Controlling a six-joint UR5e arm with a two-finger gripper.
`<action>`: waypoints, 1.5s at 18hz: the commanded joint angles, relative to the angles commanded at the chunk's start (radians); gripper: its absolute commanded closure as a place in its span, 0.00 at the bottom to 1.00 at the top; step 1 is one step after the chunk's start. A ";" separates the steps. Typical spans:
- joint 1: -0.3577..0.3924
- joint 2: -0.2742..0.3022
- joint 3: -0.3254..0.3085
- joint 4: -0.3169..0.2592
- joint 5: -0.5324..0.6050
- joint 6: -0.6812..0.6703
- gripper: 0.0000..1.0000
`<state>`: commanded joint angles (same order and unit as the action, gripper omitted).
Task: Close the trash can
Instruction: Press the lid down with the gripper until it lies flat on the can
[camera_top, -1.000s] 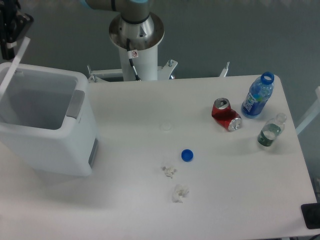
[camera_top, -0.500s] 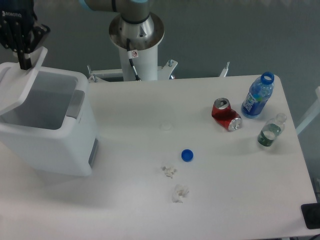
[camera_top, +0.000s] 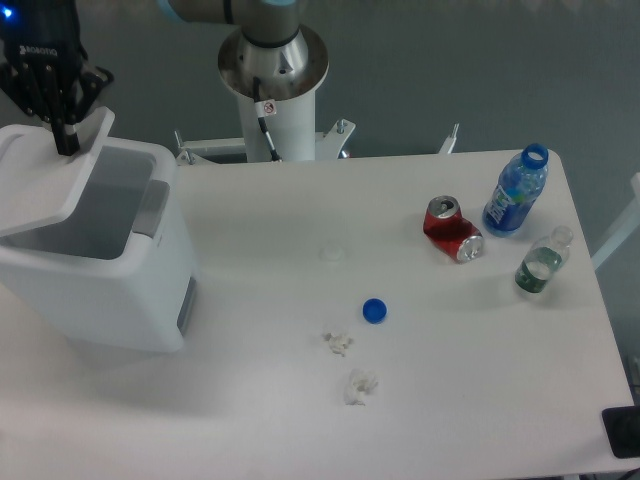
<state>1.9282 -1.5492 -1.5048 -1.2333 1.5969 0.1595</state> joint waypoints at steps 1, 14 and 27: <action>0.002 -0.003 0.000 0.000 0.000 0.000 0.94; 0.040 -0.028 -0.015 0.003 -0.003 0.003 0.94; 0.045 -0.054 -0.029 0.006 -0.005 0.008 0.94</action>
<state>1.9727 -1.6029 -1.5340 -1.2272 1.5923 0.1672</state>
